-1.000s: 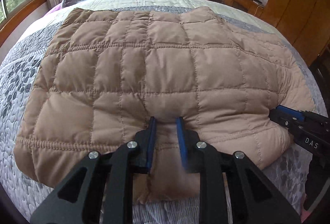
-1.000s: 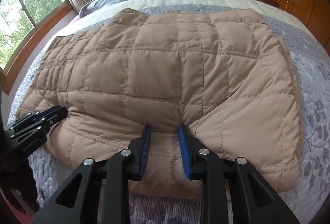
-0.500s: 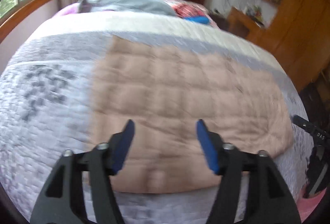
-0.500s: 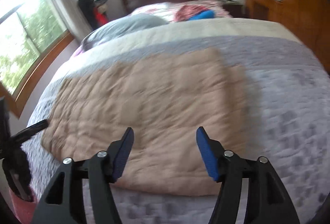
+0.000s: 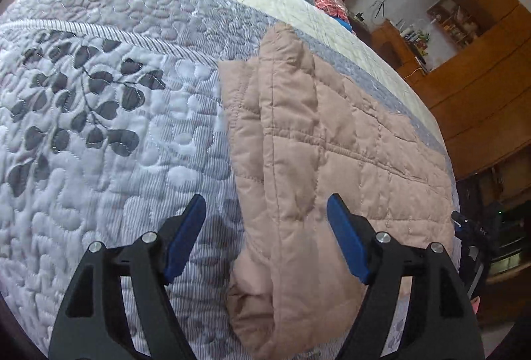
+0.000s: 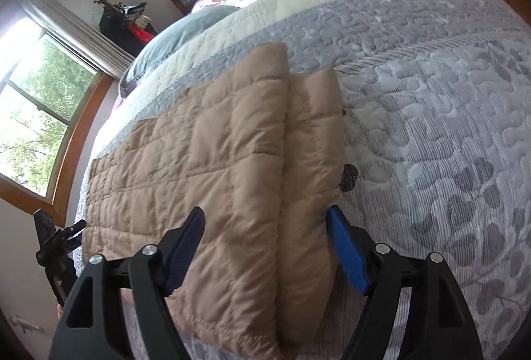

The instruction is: Fold large clothes

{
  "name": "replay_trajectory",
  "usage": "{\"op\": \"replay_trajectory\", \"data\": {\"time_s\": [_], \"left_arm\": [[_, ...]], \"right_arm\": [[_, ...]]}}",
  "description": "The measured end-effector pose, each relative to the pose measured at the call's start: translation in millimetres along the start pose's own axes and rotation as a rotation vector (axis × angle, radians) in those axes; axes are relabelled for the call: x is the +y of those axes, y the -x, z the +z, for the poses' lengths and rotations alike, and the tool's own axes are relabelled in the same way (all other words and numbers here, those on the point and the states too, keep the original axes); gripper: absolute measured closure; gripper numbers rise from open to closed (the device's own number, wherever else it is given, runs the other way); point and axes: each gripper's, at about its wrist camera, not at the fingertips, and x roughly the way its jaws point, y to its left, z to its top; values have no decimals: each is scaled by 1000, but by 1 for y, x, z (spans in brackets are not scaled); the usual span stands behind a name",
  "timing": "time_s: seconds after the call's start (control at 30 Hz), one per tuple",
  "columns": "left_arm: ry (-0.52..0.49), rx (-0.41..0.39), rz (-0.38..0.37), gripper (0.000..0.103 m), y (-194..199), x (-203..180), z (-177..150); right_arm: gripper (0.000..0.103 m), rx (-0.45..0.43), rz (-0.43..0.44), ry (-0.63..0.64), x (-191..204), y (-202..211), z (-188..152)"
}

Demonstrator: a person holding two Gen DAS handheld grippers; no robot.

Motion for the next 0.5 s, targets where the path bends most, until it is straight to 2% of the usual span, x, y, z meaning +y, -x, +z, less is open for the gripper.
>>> {"op": "replay_trajectory", "data": {"time_s": [0.13,0.3,0.37,0.4,0.43,0.47,0.5], "left_arm": [[4,18,-48,27,-18,0,5],[-5,57,-114,28,-44,-19,14],[-30,60,-97,36,-51,-31,14],[-35,63,-98,44,-54,-37,14],[-33,59,-93,53,-56,-43,13],[-34,56,-86,58,-57,-49,13],[-33,50,-84,67,-57,-53,13]], "right_arm": [[24,24,28,-24,-4,-11,3],[24,54,82,-74,-15,-25,5],[30,51,92,-71,-15,-26,6],[38,51,90,-65,-14,-27,6],[53,56,100,-59,-13,-28,7],[62,70,136,-64,-11,-31,6],[74,79,159,-71,-10,-33,6]]}}
